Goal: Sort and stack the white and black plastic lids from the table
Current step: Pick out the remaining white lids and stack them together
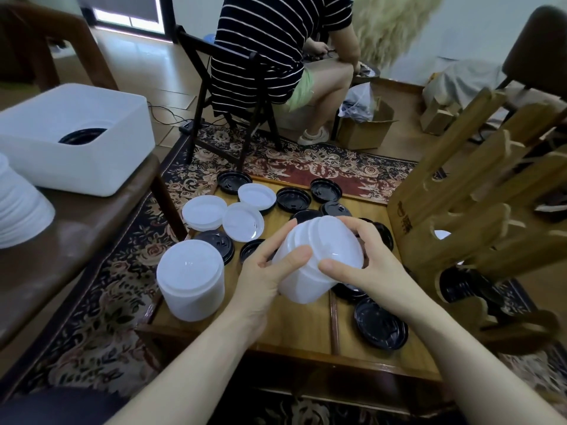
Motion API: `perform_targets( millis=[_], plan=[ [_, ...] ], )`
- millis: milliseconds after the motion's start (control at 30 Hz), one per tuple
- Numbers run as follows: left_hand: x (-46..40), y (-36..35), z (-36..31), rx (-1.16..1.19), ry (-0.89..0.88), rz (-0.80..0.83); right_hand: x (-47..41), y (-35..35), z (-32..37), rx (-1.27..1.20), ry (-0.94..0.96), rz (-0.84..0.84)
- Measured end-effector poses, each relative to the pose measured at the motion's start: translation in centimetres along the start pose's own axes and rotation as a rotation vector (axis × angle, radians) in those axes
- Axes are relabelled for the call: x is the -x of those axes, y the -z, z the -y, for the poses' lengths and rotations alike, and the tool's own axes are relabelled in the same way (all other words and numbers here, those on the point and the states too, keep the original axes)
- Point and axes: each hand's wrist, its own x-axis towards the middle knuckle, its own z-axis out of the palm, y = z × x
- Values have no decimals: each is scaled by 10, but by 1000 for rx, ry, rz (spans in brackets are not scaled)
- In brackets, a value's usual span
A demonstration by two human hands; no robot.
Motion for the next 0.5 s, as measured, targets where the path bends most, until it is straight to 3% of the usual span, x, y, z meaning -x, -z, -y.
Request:
perform_targets(
  millis=[167,267,500],
  plan=[
    [-2,2,4,15,6,9,2,-9,0,-113,-31,-34],
    [-2,3,6,19,1,18,3,-11,-1,-53,5,-24],
    [-3,3,8,53,11,33,2,-4,-7,-21,9,114]
  ],
)
